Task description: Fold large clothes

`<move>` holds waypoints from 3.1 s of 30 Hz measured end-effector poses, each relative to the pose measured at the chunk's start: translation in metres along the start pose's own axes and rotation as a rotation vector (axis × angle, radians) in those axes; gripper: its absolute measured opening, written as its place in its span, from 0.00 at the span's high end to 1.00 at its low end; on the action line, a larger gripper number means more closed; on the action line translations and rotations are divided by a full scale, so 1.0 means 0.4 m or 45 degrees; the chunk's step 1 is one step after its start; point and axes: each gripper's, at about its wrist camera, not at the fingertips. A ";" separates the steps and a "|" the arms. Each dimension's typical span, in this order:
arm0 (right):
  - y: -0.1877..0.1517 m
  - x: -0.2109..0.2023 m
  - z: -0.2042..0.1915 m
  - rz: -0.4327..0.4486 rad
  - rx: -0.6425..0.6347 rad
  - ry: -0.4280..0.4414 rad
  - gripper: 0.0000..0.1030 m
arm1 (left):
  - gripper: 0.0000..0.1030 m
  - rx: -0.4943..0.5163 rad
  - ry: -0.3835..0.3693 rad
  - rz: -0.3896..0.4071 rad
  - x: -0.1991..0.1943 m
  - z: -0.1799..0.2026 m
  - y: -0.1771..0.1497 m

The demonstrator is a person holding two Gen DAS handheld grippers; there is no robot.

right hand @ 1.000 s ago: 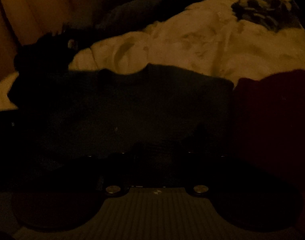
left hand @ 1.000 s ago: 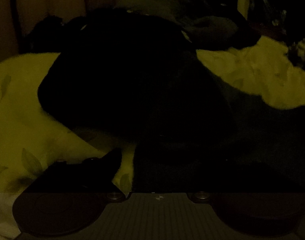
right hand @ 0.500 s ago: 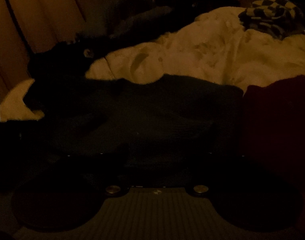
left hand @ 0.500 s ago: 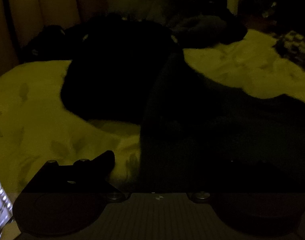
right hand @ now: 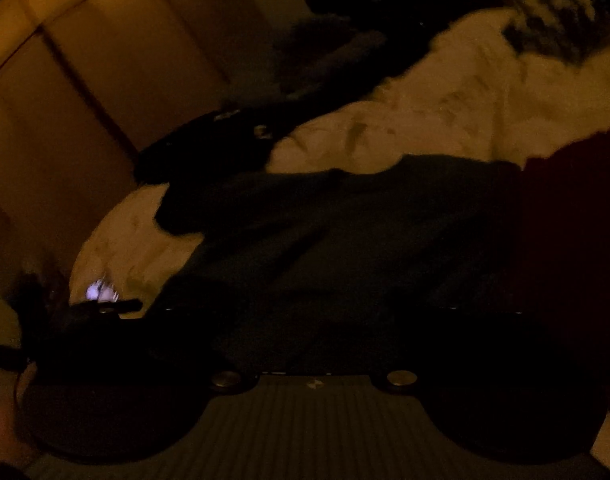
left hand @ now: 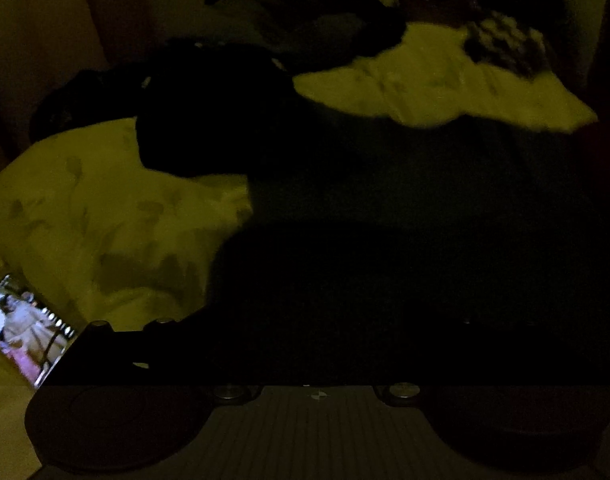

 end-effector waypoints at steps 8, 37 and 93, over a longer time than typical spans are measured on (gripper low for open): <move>-0.100 -0.199 -0.012 0.023 -0.015 -0.022 0.02 | 0.00 0.050 0.042 0.002 -0.055 0.004 -0.082; -0.301 -0.271 0.056 -0.046 0.264 -0.090 0.19 | 0.00 -0.281 -0.480 -0.127 -0.150 -0.175 -0.313; -0.108 -0.161 0.192 -0.020 0.464 0.523 0.88 | 0.46 -0.539 -1.015 0.002 -0.124 -0.282 -0.140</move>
Point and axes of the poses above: each gripper's, at about its wrist camera, not at the fingertips, and x roughly the way its jaws point, z to its right, y to its top, and after that the axes turned 14 degrees about -z, right-handed
